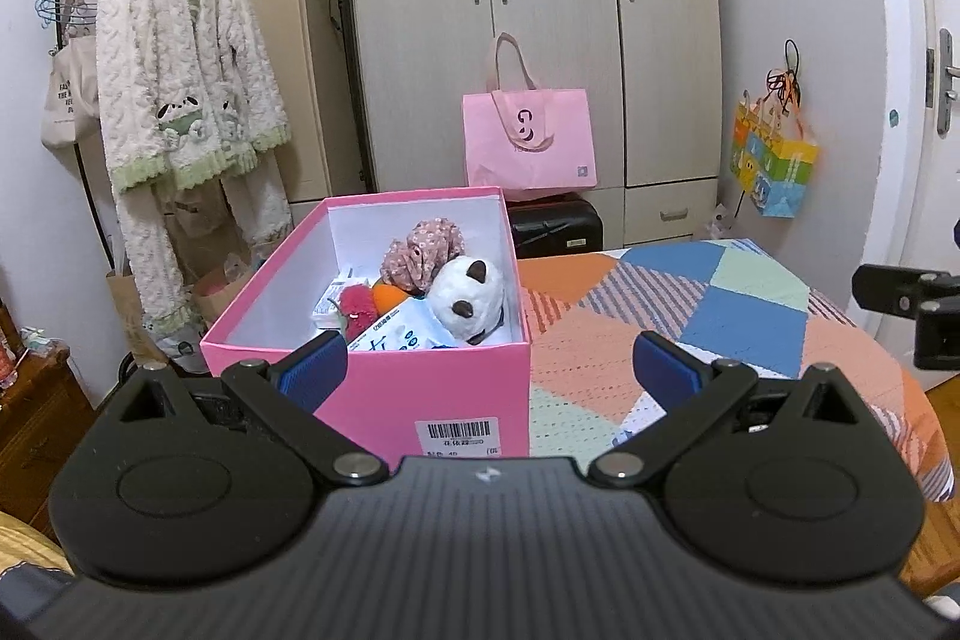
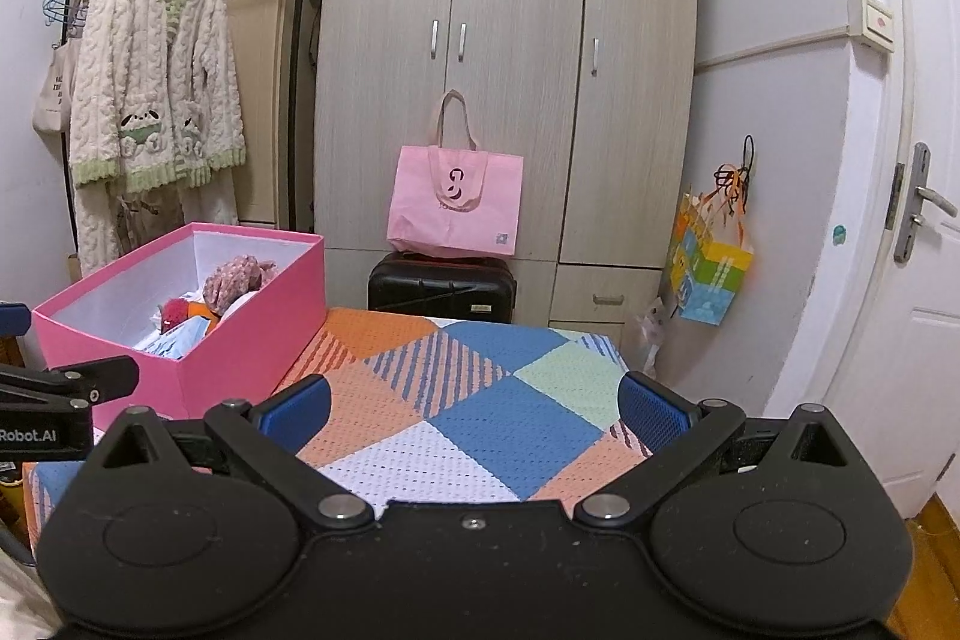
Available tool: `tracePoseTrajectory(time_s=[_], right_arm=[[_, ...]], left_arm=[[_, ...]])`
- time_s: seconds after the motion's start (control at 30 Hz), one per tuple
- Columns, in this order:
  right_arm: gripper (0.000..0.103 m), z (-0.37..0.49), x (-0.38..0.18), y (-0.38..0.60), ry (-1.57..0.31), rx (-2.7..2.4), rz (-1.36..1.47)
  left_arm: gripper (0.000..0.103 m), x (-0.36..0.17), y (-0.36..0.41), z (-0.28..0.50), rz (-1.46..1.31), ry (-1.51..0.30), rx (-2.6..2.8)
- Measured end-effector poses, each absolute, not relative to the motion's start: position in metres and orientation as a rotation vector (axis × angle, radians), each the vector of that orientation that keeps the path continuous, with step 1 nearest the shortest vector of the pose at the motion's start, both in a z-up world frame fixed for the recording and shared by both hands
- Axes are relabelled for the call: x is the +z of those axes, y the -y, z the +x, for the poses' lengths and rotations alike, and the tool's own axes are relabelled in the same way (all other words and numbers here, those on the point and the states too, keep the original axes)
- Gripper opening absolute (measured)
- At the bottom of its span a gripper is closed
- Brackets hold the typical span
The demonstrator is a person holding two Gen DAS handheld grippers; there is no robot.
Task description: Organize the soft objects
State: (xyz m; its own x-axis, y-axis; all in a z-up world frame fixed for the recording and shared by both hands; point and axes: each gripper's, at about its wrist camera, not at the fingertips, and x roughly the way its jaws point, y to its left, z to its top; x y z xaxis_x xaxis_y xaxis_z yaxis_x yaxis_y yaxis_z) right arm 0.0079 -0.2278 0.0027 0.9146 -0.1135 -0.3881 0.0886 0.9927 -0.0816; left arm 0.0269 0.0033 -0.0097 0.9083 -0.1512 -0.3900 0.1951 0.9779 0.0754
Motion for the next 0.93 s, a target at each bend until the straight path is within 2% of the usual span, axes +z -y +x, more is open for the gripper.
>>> tracePoseTrajectory(time_s=[0.93], right_arm=[[0.103, 0.021, -0.005, 0.235, -0.428, -0.125, -0.010]], left_arm=[[0.103, -0.016, -0.009, 0.036, 0.054, -0.410, -0.189]])
